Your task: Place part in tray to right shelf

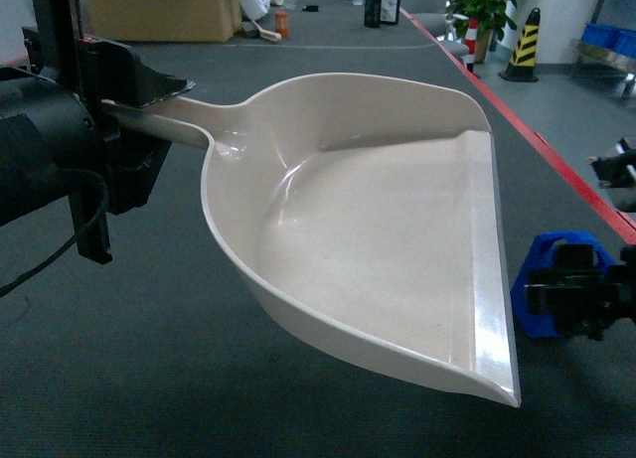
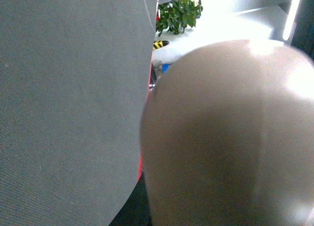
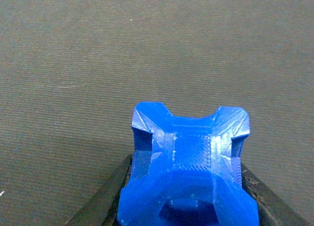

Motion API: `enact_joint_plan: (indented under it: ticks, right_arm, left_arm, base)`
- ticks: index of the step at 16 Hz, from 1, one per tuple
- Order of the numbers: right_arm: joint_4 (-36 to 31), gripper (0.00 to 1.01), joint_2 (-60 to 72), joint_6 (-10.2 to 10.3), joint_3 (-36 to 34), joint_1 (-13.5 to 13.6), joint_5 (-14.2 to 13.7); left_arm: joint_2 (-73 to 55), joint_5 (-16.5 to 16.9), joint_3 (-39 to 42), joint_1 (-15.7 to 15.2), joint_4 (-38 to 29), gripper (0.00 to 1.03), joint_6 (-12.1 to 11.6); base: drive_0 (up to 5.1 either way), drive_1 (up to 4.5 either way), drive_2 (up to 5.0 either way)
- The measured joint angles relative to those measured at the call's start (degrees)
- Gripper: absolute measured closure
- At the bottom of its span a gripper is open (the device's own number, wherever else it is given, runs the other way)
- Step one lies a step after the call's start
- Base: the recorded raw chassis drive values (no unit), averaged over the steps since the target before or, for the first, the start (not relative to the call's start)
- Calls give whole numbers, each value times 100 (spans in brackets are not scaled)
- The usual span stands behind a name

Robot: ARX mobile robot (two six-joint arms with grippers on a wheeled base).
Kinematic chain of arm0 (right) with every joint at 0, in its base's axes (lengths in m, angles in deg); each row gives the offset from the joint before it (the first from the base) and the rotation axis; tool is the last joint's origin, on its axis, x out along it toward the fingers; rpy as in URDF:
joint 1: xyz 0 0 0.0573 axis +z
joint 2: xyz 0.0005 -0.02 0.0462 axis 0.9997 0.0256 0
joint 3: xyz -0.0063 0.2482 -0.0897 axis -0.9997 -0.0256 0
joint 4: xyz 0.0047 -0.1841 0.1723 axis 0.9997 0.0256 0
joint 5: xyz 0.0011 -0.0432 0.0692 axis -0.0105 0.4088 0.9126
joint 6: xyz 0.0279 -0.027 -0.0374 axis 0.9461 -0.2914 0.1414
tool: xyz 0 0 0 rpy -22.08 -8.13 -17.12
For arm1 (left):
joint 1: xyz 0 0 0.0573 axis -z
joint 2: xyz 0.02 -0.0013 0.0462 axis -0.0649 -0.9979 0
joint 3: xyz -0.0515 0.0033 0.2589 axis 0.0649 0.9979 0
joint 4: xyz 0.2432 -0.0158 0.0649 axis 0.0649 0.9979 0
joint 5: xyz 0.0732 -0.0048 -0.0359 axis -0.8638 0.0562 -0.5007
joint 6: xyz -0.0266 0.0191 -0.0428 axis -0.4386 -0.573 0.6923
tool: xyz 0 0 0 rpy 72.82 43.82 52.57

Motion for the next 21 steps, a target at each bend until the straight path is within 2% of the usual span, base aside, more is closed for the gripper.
enact_joint_plan:
  ticks: [2,4,6,7,8,9,10,12,13,14,15,17,18,19,21]
  right_arm:
    - [186,54,-702,-9,-433,-267,-37]
    - [763,54,-1840,-33,-793,-577,7]
    - [1412,54,-3064,-44,-817,-625,114]
    - [1670,54,-3698,-35,-717,-487,166]
    - [1646,54,-4454,157,-369,90,258]
    - [1180,54,-4175,852,87,1049,295]
    - [988,54,-3768,1257,179,1495,232]
    - [979,54,-2660,1860,424,2297,-44]
    - [925,54,-2284,2013,573,2459,-94]
    - [833,45,-1965,2184,730,2511,-251]
    - [761,36,-1906,2253,732,2485,-345]
    - [435,16,-2109,2243,605,2398,-555]
    - [326,7,-2345,2155,507,2334,-693]
    - [162,3,-2804,1899,289,2199,-1032]
    - [-208,3,-3460,892,-361,2050,-1790]
  left_arm:
    - [0,-2,0,0,-2,84,-2]
    - [0,-4,0,0,-2,84,0]
    - [0,-4,0,0,0,84,0]
    - [0,-2,0,0,-2,84,0]
    - [0,-9,0,0,-4,84,-2]
    - [0,-4,0,0,-2,84,0]
    - [0,-4,0,0,-4,84,-2]
    - [0,-4,0,0,-2,84,0]
    - [0,-4,0,0,0,84,0]
    - [0,-11,0,0,-2,84,0]
    - [0,-7,0,0,-2,84,0]
    - [-2,-11,0,0,26,84,-9]
    - [-2,-4,0,0,9,84,-4]
    - [-2,-2,0,0,7,84,-4]
    - [-2,-11,0,-4,9,84,-4]
  base:
    - [0,0,0]
    - [0,0,0]
    - [0,0,0]
    - [0,0,0]
    - [0,0,0]
    - [0,0,0]
    - [0,0,0]
    - [0,0,0]
    - [0,0,0]
    - [0,0,0]
    - [0,0,0]
    - [0,0,0]
    - [0,0,0]
    - [0,0,0]
    - [0,0,0]
